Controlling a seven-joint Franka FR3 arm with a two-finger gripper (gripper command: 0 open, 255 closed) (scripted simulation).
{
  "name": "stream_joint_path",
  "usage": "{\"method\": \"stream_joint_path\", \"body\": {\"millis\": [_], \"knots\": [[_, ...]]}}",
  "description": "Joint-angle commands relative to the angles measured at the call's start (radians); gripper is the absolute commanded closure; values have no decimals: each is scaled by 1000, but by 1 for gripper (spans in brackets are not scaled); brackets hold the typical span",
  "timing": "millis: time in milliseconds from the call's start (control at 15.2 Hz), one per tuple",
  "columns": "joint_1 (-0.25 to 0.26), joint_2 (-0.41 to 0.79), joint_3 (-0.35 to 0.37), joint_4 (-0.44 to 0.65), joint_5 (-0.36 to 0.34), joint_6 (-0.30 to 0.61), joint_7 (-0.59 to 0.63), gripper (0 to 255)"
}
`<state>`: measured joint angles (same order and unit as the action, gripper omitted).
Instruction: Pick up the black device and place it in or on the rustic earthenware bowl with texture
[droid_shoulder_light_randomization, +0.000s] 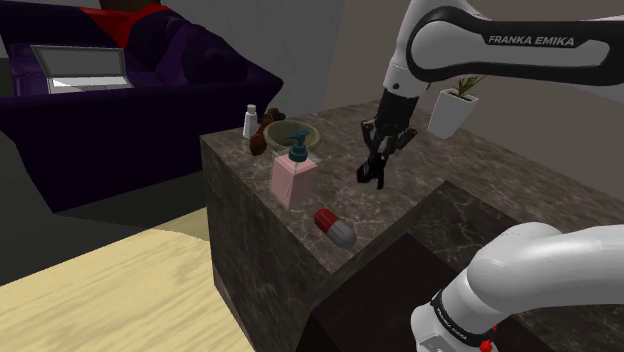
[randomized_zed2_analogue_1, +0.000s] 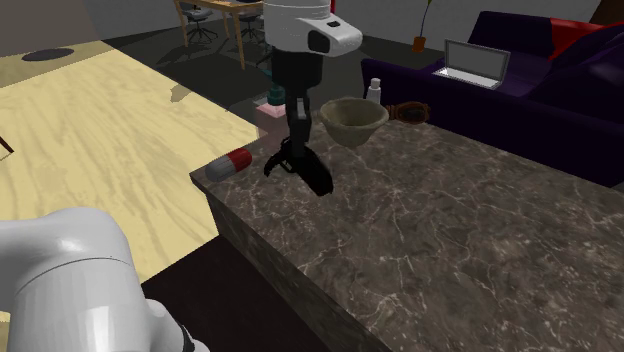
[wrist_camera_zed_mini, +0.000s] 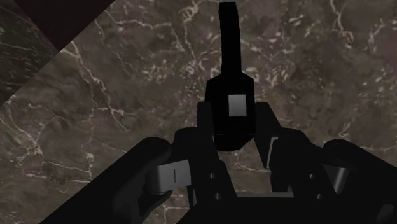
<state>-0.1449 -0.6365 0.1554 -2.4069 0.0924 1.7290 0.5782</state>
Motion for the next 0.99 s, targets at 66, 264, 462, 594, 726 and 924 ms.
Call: {"method": "stream_joint_path", "body": {"millis": [66,264,462,594,726,924], "knots": [[-1,-2,-4,42,-3,-44,0,255],[-3,2,-7,85,-5,-83,0,255],[-4,7,-9,129,-8,-122,1,255],[-5,12,-10,159,-9,-147,2,255],[-6,17,-12,190,-11,-173,3,255],[-7,27,-14,238,-13,-211,4,255]]}}
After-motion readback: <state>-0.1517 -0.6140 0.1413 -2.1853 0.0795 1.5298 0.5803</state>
